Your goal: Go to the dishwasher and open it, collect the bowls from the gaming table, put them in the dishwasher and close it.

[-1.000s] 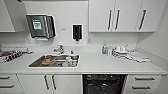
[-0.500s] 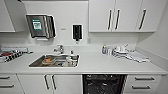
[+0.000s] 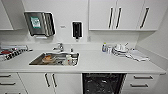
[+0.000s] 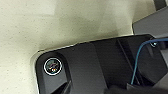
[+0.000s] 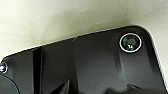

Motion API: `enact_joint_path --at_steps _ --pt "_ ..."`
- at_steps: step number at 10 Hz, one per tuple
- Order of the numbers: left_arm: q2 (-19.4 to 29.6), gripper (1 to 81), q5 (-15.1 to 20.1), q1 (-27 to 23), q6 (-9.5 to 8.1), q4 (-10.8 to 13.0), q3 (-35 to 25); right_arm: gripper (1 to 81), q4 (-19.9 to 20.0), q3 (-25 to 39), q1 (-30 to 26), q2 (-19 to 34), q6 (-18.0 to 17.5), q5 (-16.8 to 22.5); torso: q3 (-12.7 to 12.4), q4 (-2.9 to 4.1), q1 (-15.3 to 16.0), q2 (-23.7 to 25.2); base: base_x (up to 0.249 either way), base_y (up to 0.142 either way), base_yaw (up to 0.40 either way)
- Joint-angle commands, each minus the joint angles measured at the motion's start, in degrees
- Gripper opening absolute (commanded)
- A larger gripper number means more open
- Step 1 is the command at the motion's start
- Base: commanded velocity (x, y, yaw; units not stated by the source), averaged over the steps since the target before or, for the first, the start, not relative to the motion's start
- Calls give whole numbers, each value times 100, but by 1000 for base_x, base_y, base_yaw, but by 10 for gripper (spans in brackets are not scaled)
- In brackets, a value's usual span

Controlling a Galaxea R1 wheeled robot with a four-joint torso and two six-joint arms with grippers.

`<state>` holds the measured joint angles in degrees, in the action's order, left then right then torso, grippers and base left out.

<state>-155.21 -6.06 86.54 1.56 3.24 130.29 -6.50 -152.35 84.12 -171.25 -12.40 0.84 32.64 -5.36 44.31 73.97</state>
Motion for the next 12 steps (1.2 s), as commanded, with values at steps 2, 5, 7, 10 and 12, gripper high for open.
enact_joint_path --at_steps 2,5,7,10,12 --pt "-230 811 272 -265 11 -34 453 811 -36 -330 -215 -201 36 198 0 0 -485 -750 0 0 0" --pt "-371 811 281 -265 11 -25 664 811 -27 -321 -171 -193 18 39 -538 0 -839 -1307 0 0 0" --pt "-380 811 281 -265 11 -25 665 811 -27 -321 -188 -192 18 30 -743 0 -1104 -1712 0 0 0" --pt "-415 811 289 -265 11 -26 673 811 -27 -321 -232 -192 9 30 -614 0 -1462 -2256 0 0 0" --pt "-476 811 289 -265 11 -34 743 811 -18 -312 -267 -184 9 39 -632 0 -1716 -2643 0 0 0"
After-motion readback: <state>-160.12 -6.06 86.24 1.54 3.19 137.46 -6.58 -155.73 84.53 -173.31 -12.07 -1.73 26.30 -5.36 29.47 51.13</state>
